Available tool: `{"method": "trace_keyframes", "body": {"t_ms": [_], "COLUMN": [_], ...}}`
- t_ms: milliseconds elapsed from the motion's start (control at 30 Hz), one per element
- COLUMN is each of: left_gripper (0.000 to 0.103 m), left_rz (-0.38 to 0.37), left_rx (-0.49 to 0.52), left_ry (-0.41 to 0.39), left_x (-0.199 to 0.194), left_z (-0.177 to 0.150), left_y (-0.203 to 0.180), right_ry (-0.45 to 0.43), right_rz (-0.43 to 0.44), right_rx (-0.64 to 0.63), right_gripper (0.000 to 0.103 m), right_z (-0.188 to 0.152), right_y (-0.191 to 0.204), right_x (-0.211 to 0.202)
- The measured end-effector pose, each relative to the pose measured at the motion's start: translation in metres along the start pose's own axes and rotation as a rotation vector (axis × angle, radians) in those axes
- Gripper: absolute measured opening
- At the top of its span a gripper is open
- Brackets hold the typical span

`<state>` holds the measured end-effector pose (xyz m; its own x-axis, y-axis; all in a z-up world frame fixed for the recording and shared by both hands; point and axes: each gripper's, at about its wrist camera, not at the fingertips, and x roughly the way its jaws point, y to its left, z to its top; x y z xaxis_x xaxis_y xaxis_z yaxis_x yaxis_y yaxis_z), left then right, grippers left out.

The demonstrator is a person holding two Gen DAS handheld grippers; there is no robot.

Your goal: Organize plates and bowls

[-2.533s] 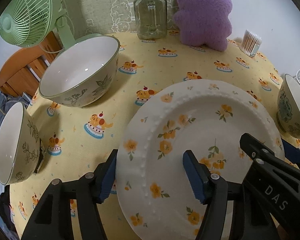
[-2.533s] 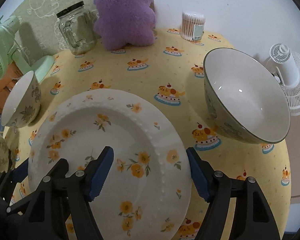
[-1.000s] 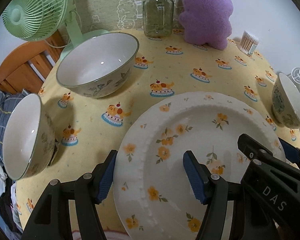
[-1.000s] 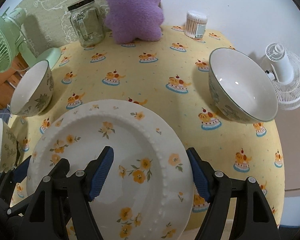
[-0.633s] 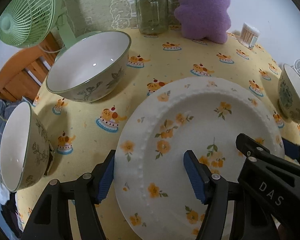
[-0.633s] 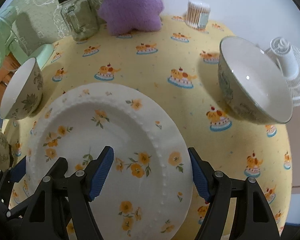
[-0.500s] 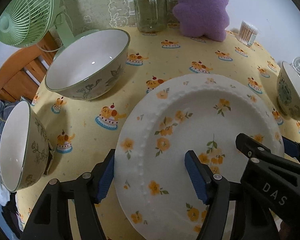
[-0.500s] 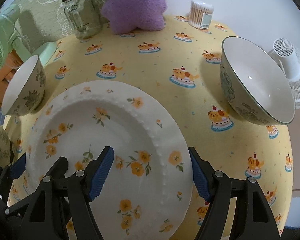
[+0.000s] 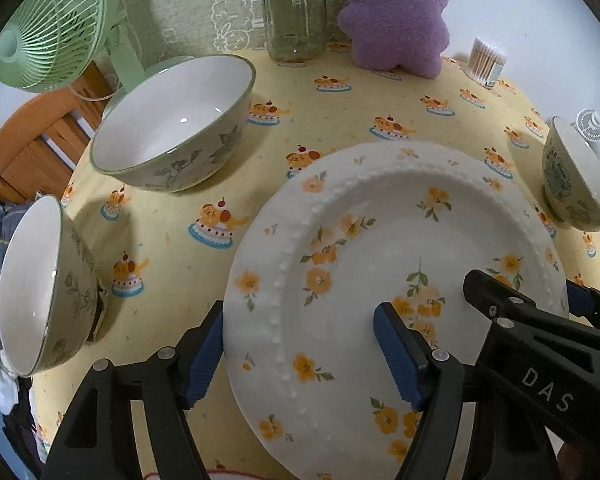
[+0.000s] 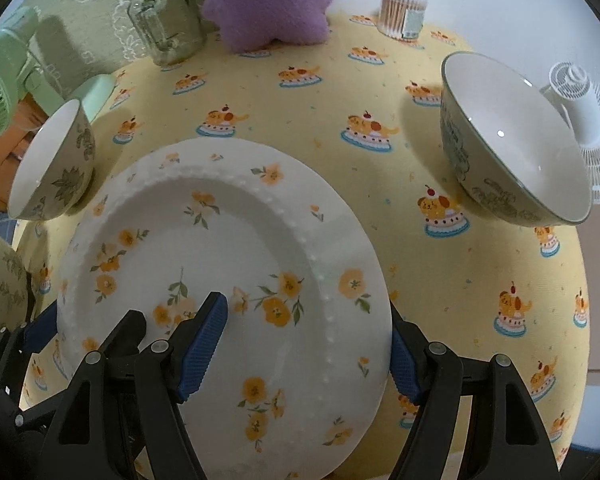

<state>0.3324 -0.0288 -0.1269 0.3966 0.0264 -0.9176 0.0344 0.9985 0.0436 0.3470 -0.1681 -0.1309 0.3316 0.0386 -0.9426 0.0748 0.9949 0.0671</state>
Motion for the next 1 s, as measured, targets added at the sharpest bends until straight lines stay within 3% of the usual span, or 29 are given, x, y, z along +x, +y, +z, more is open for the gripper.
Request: {"method": "trace_keyframes", "body": {"t_ms": [467, 1000], "left_gripper": [0.074, 0.074], "left_rz": [-0.062, -0.168], "left_rx": [0.024, 0.141], "left_ry": [-0.056, -0.104], "left_x": [-0.061, -0.127], "left_z": [-0.022, -0.076], "left_y": [0.004, -0.015], "right_ry": [-0.065, -0.144], "right_rz": [-0.034, -0.118], "right_rx": [0.01, 0.117], "right_gripper": [0.076, 0.076], "right_z": [-0.028, -0.105], "right_y": [0.003, -0.018], "right_x": [-0.066, -0.144]}}
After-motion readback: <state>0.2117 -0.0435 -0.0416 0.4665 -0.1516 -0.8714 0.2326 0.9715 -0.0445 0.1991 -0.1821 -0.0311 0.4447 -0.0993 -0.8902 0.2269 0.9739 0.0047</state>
